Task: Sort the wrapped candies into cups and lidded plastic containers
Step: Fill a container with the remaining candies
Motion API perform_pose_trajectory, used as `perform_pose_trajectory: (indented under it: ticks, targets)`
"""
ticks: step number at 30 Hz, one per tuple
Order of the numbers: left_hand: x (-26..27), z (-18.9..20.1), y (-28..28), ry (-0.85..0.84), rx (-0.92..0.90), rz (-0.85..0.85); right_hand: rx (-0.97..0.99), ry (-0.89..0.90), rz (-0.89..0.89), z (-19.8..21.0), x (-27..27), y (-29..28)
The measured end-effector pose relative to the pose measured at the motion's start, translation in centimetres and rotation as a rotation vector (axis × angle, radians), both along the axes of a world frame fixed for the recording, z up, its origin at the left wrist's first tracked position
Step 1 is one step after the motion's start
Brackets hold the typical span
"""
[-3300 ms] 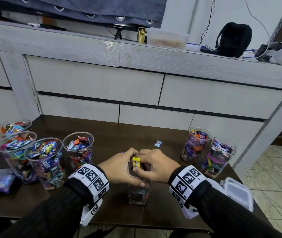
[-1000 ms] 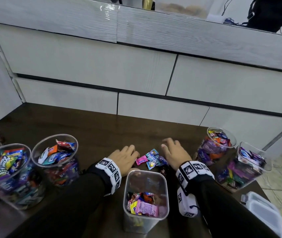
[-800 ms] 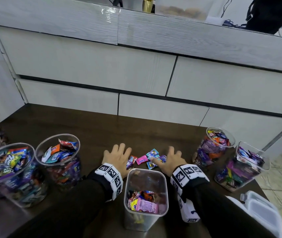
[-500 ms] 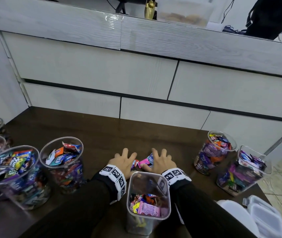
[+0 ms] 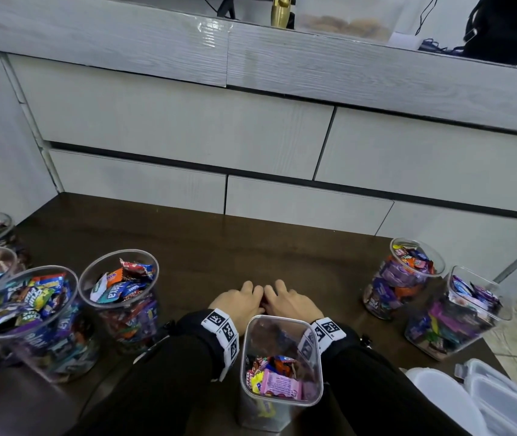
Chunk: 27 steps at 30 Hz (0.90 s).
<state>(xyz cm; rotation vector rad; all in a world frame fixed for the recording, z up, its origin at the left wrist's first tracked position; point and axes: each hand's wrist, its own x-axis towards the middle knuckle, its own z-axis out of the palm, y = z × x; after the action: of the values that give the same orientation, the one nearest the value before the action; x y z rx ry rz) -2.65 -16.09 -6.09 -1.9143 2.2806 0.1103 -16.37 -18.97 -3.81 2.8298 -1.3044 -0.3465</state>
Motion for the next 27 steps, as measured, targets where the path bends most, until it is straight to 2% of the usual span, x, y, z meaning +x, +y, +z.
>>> perform_pose_trajectory:
  ticks: [8,13,15,17,21,24,27]
  targets:
    - [0.3,0.6,0.5,0.046,0.004,-0.011,0.150,-0.071,-0.073,0.3,-0.3,-0.2]
    - [0.9,2.0,0.8,0.140,0.050,0.076,0.139,-0.227,-0.321,1.0,-2.2,-1.1]
    - [1.3,3.3,1.2,0.226,-0.012,0.122,0.141,-0.329,-0.429,1.6,-3.0,-1.5]
    - [1.6,4.9,1.7,0.386,-0.084,0.202,0.163,-0.426,-0.489,2.3,-3.6,-1.6]
    - [2.0,8.7,2.8,0.678,-0.208,0.302,0.160,-0.583,-0.503,4.2,-4.4,-1.2]
    - [2.3,12.2,3.6,0.842,-0.312,0.298,0.140,-0.708,-0.456,6.0,-4.8,-0.5]
    - [1.8,15.7,4.9,0.921,-0.388,0.199,0.132,-0.778,-0.422,7.6,-5.0,0.3]
